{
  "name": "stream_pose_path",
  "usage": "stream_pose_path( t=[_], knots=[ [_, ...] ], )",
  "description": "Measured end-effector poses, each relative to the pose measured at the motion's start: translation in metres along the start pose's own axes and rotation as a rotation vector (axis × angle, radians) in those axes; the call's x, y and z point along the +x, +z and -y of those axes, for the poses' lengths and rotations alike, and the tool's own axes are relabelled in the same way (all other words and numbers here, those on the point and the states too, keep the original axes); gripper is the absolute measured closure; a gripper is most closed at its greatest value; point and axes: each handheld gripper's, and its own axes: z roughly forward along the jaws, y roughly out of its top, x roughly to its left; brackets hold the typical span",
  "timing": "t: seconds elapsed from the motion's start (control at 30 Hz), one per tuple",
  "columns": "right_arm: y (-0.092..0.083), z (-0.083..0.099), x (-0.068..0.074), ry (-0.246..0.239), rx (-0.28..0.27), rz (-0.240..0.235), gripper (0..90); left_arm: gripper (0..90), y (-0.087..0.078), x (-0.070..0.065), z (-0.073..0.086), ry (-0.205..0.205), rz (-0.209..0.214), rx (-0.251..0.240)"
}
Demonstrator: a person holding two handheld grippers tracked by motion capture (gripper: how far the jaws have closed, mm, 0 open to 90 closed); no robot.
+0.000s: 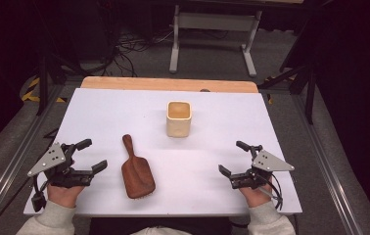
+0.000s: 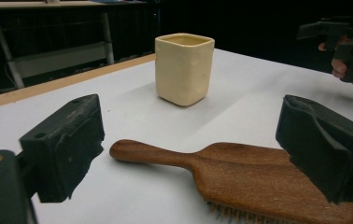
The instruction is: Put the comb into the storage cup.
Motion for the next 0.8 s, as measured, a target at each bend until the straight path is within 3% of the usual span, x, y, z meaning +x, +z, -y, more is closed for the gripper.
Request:
stream_pose_path(
  t=[0.1, 0.13, 0.23, 0.27, 0.33, 0.37, 0.4, 0.47, 0.53, 0.8],
  knots=[
    [-0.001, 0.0, 0.0, -0.001, 0.002, -0.001, 0.5, 17.2, 0.003, 0.0, -0.006, 0.022, 0.014, 0.009],
    [-0.001, 0.0, 0.0, -0.002, 0.003, -0.001, 0.5, 21.0, 0.005, 0.0, -0.012, 0.043, 0.036, 0.017],
    [0.0, 0.0, 0.0, 0.001, 0.002, -0.002, 0.5, 28.9, 0.009, -0.001, -0.018, 0.047, 0.058, 0.034],
    [0.0, 0.0, 0.0, 0.0, 0.002, -0.003, 0.5, 33.1, 0.012, 0.001, -0.023, 0.072, 0.079, 0.046],
    [0.0, 0.0, 0.0, 0.002, 0.003, -0.004, 0.5, 46.3, 0.017, 0.0, -0.029, 0.079, 0.086, 0.086],
    [0.0, 0.0, 0.0, 0.004, 0.004, -0.007, 0.5, 62.4, 0.023, -0.001, -0.034, 0.092, 0.091, 0.12],
    [0.0, 0.0, 0.0, 0.004, 0.004, -0.008, 0.5, 66.7, 0.027, -0.001, -0.037, 0.119, 0.091, 0.139],
    [0.0, 0.001, 0.0, 0.003, 0.005, -0.01, 0.5, 81.6, 0.033, -0.002, -0.041, 0.135, 0.1, 0.164],
    [0.0, 0.001, 0.0, 0.003, 0.005, -0.012, 0.5, 89.6, 0.036, -0.001, -0.043, 0.14, 0.106, 0.174],
    [-0.001, 0.001, 0.0, 0.006, 0.006, -0.015, 0.5, 89.8, 0.06, 0.011, -0.056, 0.149, 0.14, 0.269]
  ],
)
